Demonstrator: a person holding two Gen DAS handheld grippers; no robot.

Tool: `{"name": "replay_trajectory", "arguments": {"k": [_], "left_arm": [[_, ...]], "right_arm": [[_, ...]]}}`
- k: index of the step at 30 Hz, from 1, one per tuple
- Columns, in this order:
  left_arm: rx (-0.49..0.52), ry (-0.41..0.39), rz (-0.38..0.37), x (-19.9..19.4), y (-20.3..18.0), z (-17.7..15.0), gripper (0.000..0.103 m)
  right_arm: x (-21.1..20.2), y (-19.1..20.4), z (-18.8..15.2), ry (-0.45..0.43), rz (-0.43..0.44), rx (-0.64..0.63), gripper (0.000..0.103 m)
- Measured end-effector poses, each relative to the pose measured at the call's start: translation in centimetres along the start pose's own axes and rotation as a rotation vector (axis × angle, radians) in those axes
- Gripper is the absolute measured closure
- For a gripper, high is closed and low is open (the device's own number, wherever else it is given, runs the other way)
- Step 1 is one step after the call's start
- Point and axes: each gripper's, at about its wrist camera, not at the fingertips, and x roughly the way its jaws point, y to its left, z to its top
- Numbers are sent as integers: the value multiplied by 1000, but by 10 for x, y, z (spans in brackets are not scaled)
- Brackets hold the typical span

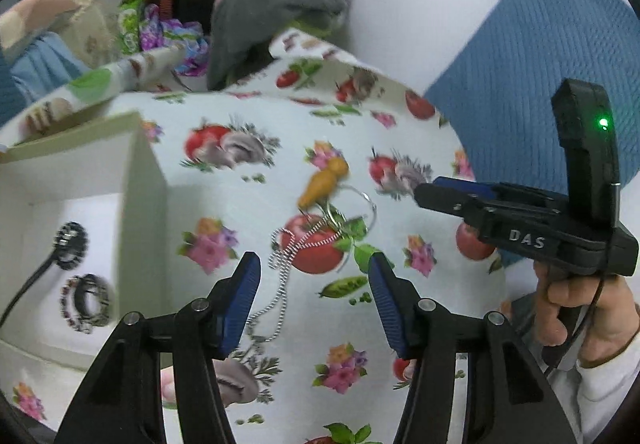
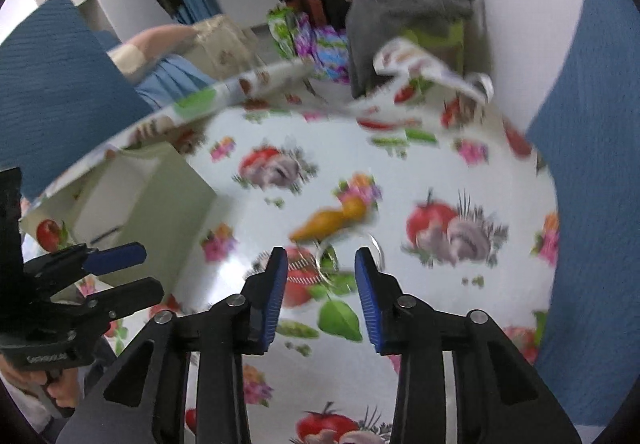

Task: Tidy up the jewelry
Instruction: 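Grasp the silver bead chain with the left gripper while the right grasps the key ring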

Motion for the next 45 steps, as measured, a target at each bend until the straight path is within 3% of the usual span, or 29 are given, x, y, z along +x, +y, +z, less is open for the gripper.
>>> {"name": "replay_trajectory", "arguments": {"k": [4, 6, 16, 24, 29, 35, 41, 45], "left_arm": [[17, 21, 9, 28, -3, -4, 48], [17, 38, 8, 42, -1, -4, 55], [49, 101, 33, 99, 9, -3, 64], [66, 111, 35, 112, 11, 1, 65], [102, 108, 43, 114, 7, 0, 65], [127, 122, 29, 117, 2, -3, 98], [85, 107, 28, 114, 5, -5, 99], [37, 89, 18, 109, 9, -3, 102]], "right_arm": [[28, -16, -16, 52, 11, 39, 73], [38, -21, -19, 72, 24, 58, 74], [81, -30, -16, 138, 83, 134, 77], [100, -42, -14, 179, 84, 213, 77], [108, -39, -11, 210, 45, 196, 76], [111, -28, -10, 213, -22, 106, 76], [112, -16, -17, 197, -126, -1, 90], [111, -15, -19, 194, -119, -6, 101]]}}
